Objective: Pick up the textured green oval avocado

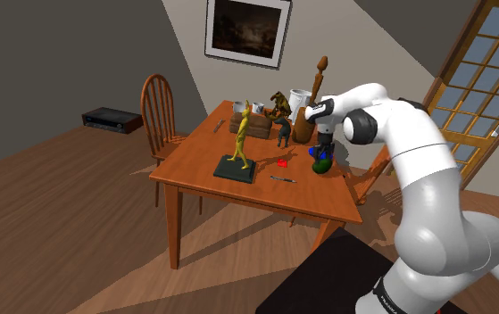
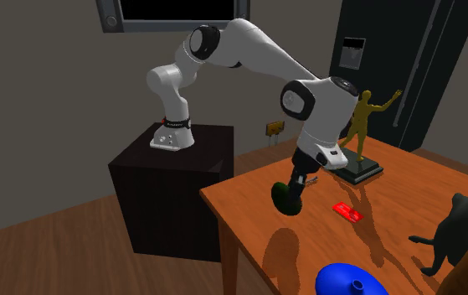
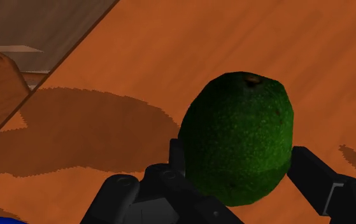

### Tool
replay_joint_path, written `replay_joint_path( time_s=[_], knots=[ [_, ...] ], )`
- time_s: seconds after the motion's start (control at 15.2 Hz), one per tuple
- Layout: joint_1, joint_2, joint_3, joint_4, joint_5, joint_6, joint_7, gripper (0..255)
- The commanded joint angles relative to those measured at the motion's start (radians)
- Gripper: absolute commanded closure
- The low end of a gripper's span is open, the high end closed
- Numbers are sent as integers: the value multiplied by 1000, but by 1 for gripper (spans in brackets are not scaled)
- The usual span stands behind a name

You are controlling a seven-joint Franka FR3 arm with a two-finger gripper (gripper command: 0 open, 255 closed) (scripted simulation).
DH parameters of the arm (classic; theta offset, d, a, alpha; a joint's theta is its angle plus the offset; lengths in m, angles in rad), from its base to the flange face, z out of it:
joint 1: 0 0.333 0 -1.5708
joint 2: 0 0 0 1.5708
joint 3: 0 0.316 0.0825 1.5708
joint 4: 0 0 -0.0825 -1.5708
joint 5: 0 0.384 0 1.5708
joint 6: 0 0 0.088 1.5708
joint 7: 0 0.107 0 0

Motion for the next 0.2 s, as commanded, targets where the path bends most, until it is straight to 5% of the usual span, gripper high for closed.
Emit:
replay_joint_path(
  time_s=[0.0, 0.13],
  knots=[
    [2, -16, -3, 2, -4, -17, -1, 255],
    [2, -17, -4, 2, -4, -19, -1, 255]
  ],
)
